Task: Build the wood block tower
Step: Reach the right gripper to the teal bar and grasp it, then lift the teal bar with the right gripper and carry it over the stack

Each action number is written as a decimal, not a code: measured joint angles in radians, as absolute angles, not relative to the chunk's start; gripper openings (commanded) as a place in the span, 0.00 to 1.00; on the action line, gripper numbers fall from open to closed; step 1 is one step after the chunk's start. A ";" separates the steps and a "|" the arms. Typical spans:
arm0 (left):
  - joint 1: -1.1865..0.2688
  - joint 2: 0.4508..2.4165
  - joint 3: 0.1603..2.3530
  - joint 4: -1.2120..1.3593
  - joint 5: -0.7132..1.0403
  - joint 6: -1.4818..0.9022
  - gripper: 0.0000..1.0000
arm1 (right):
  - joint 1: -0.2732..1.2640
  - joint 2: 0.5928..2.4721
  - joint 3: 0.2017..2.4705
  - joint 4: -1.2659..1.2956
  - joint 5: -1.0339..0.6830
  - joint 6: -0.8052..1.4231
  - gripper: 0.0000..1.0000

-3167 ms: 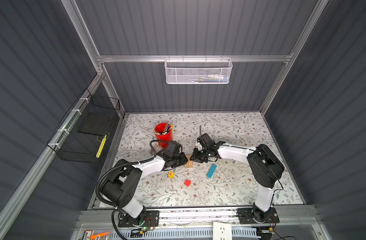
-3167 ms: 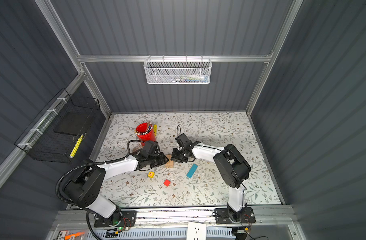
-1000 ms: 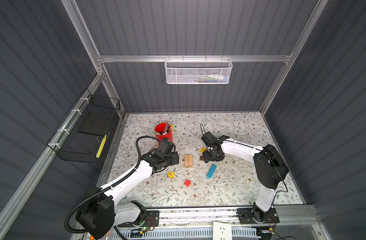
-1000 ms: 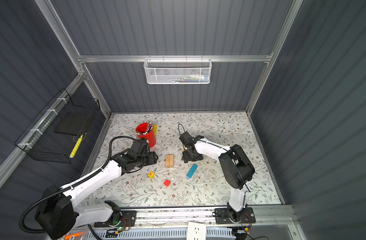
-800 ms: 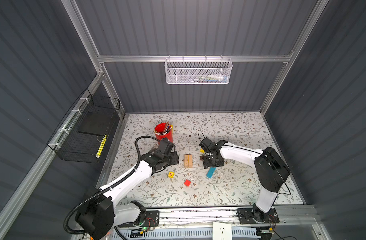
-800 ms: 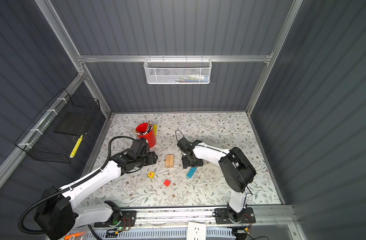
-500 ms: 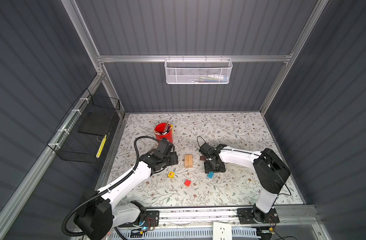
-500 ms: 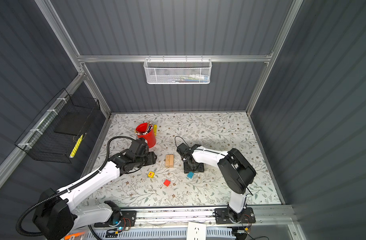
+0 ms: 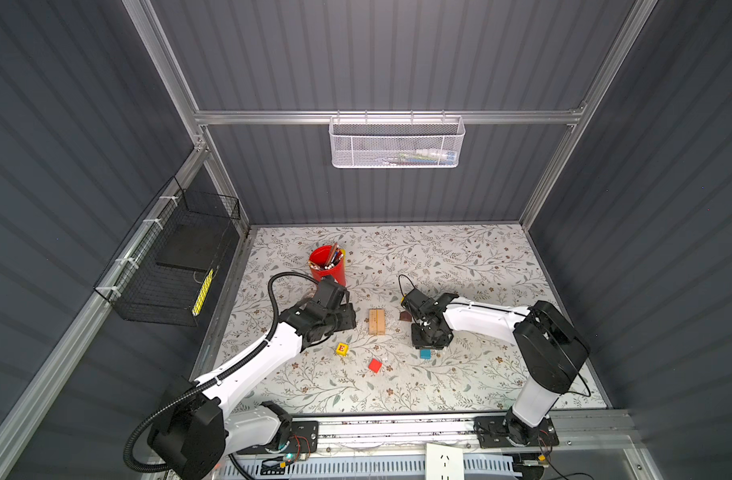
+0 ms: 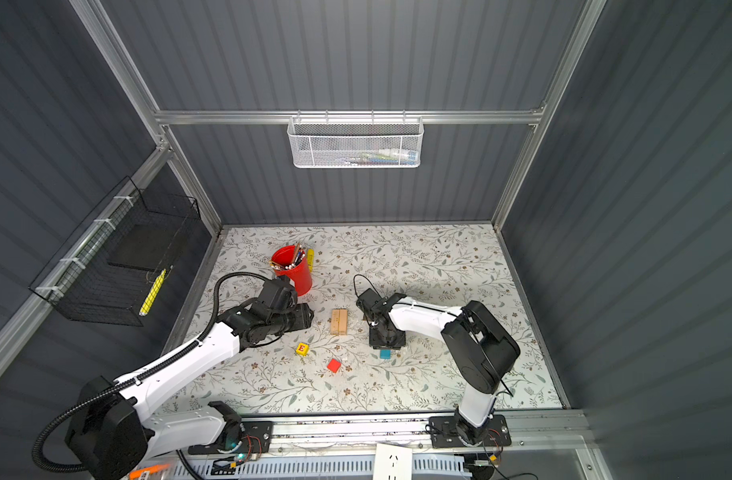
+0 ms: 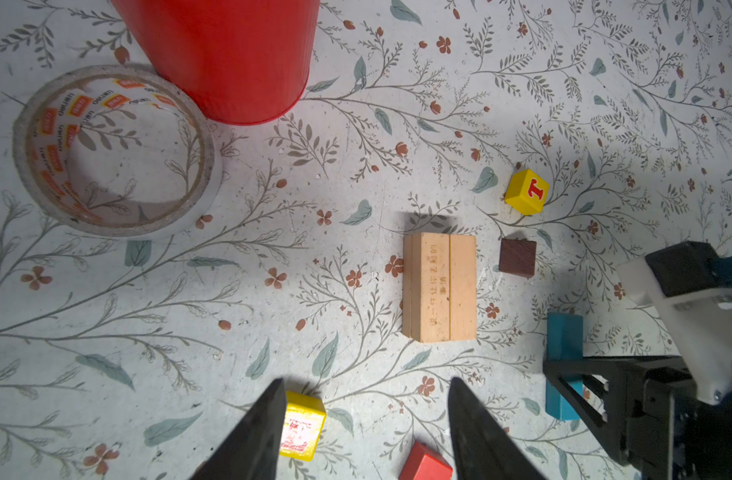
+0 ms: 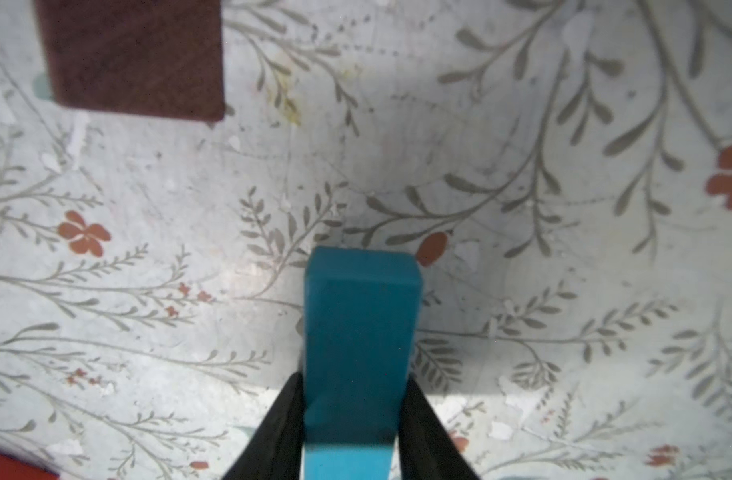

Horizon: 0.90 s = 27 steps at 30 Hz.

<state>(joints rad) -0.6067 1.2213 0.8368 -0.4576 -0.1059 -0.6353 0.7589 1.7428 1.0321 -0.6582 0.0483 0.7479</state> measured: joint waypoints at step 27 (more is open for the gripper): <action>-0.607 1.043 0.778 -0.599 -0.222 -0.700 0.63 | 0.865 1.823 1.472 -0.831 0.051 0.829 0.24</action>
